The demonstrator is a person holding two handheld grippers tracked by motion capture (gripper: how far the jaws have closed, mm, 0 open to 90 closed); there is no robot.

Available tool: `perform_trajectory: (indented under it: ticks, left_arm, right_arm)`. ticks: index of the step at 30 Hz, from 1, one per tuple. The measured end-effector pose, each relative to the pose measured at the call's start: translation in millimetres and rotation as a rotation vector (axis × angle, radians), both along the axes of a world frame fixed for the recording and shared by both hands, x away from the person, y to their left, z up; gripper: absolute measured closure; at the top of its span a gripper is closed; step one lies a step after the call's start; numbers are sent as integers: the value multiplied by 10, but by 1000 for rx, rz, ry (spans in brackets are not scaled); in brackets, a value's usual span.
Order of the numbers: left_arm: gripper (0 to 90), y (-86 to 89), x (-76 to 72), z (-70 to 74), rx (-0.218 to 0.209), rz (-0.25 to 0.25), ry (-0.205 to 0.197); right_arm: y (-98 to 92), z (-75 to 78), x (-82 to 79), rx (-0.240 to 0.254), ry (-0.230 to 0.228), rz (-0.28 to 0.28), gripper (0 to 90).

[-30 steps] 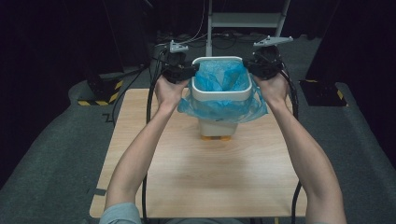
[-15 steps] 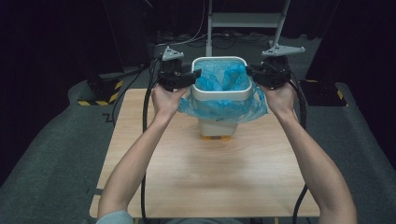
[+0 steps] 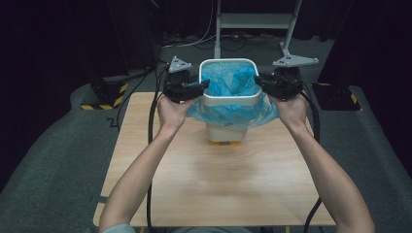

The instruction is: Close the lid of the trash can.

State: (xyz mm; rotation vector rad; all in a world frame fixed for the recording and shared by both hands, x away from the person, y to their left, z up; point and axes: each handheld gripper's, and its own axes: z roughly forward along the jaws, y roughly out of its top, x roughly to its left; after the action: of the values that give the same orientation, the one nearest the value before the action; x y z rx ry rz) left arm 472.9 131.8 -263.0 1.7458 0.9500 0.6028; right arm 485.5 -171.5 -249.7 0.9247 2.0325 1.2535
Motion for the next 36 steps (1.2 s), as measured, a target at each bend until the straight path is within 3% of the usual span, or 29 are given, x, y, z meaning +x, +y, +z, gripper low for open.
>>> perform_trajectory:
  ticks: [8, 19, 28, 36]
  left_arm:
    - [519, 22, -98, 0, 0, -8, -21]
    - [500, 58, -110, -19, -26, -16, -6]
    - [445, 154, -205, 16, -46, -14, -16]
    - [420, 294, -309, -3, -51, -16, 7]
  right_arm:
    - [-22, 18, -96, -5, -7, 12, 731]
    - [-39, -45, -104, 20, 6, 15, 698]
    - [-197, -5, -157, 67, 5, 1, 639]
    - [-358, -44, -254, 90, 14, -16, 600]
